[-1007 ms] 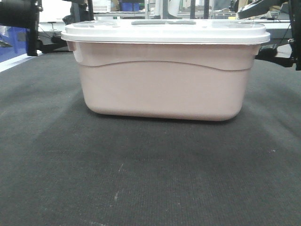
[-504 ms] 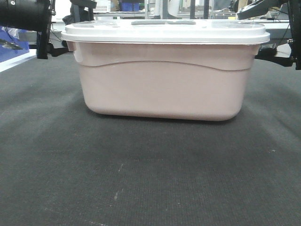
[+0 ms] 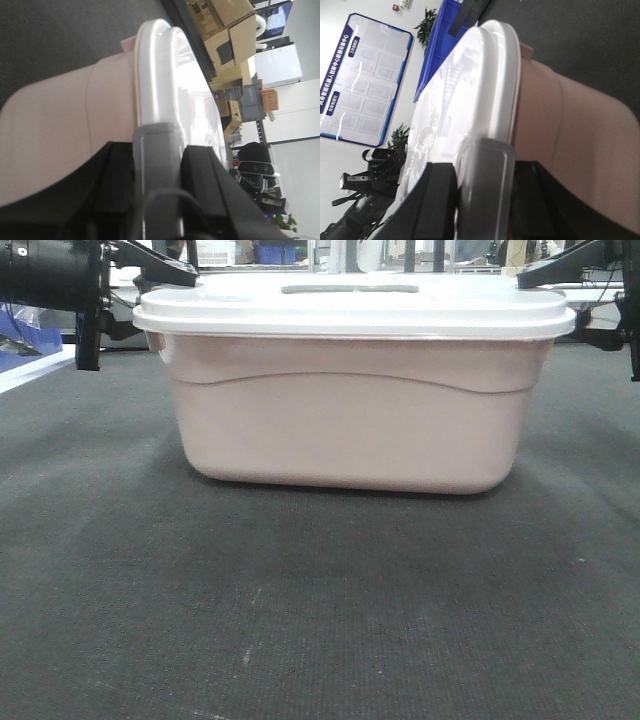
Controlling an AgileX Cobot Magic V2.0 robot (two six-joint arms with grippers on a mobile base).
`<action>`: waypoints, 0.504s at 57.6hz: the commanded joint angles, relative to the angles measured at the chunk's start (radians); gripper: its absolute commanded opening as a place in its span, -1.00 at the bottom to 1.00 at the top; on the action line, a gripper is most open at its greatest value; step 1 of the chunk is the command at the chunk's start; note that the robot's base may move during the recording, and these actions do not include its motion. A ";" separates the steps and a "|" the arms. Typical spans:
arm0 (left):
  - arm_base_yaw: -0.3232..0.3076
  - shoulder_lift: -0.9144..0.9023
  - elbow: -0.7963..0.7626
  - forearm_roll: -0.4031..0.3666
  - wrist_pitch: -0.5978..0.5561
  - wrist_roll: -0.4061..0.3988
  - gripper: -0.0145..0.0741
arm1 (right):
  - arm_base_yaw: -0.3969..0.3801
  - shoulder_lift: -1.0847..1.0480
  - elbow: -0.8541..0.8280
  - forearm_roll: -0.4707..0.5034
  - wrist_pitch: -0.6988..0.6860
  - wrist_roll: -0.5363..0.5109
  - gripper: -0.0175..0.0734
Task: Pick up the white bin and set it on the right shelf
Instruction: 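Close both grippers on the grey lid clips at the bin's ends, then lift the pink bin off the table with both grippers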
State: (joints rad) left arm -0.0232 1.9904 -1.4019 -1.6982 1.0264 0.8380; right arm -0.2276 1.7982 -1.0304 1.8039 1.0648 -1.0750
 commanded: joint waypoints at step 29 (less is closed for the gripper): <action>-0.016 -0.079 -0.149 -0.068 0.318 0.027 -0.95 | 0.006 -0.115 -0.056 0.117 0.268 -0.027 -0.46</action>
State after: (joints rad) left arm -0.0173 1.9904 -1.4856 -1.6992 1.0732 0.8483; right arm -0.2319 1.7804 -1.0446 1.7991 1.0848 -1.0767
